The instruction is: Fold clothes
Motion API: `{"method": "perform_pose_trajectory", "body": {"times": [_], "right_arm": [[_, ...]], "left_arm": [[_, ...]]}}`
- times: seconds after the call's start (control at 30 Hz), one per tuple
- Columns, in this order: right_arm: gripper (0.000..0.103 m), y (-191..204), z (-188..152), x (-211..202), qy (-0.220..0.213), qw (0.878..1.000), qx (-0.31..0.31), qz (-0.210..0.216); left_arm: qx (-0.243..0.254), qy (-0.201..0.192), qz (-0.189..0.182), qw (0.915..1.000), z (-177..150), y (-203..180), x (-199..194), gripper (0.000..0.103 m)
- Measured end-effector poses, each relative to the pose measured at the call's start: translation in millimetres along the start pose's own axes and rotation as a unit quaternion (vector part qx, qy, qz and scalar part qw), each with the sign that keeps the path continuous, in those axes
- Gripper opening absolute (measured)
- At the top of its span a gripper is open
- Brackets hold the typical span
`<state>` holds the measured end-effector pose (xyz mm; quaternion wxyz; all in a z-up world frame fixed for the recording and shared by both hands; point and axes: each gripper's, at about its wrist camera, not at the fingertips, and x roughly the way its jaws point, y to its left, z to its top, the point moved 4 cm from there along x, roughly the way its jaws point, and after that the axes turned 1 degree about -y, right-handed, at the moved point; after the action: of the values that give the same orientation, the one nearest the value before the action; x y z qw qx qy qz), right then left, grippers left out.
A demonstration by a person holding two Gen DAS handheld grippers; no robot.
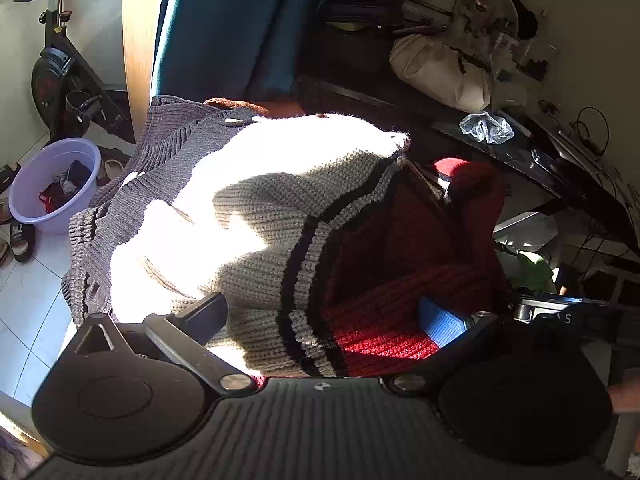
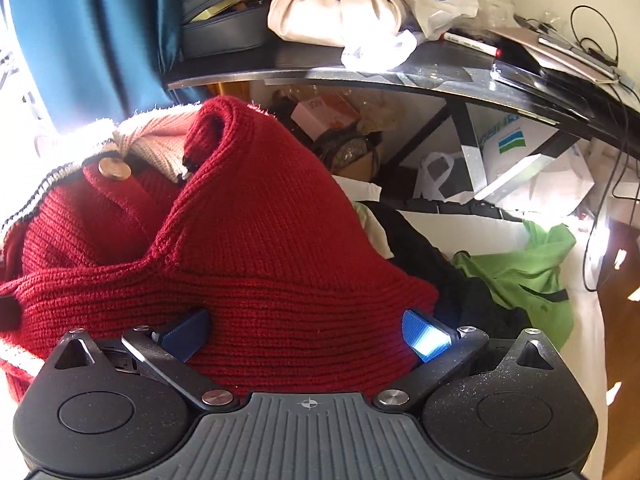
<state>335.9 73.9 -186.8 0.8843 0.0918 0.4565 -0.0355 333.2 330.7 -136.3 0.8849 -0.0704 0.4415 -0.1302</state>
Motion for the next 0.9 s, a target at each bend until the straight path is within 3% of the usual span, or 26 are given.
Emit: {"method": "perform_pose_trajectory", "body": {"times": [0.3,0.43,0.5,0.57,0.6,0.63,0.67,0.7,0.9], "right_arm": [[0.102,-10,44,-13,-0.036,0.997,0.059,0.031],[0.102,12,69,4,-0.049,0.998,0.022,0.025],[0.100,22,77,21,-0.040,0.999,-0.003,0.000],[0.075,27,83,35,-0.030,0.999,-0.021,-0.014],[0.049,27,83,39,-0.026,0.999,-0.028,-0.008],[0.033,26,81,40,-0.021,0.999,-0.035,0.005],[0.026,24,79,40,-0.017,0.999,-0.040,0.019],[0.010,22,76,36,-0.017,0.998,-0.044,0.032],[0.007,-18,54,-17,-0.027,0.997,-0.007,0.072]], "left_arm": [[-0.018,-0.004,0.022,0.9996,-2,48,-13,0.103],[0.036,-0.020,0.038,0.9984,-3,33,-15,0.103],[0.068,-0.023,0.033,0.9968,-5,21,-14,0.103],[0.110,-0.029,0.026,0.9931,-7,6,-13,0.103],[0.133,-0.031,0.025,0.9903,-9,-2,-12,0.103],[0.156,-0.033,0.023,0.9869,-11,-10,-12,0.103],[0.177,-0.036,0.029,0.9831,-15,-15,-10,0.103],[0.187,-0.035,0.032,0.9812,-17,-18,-7,0.103],[0.181,-0.026,0.024,0.9828,-19,-21,7,0.103]]}}
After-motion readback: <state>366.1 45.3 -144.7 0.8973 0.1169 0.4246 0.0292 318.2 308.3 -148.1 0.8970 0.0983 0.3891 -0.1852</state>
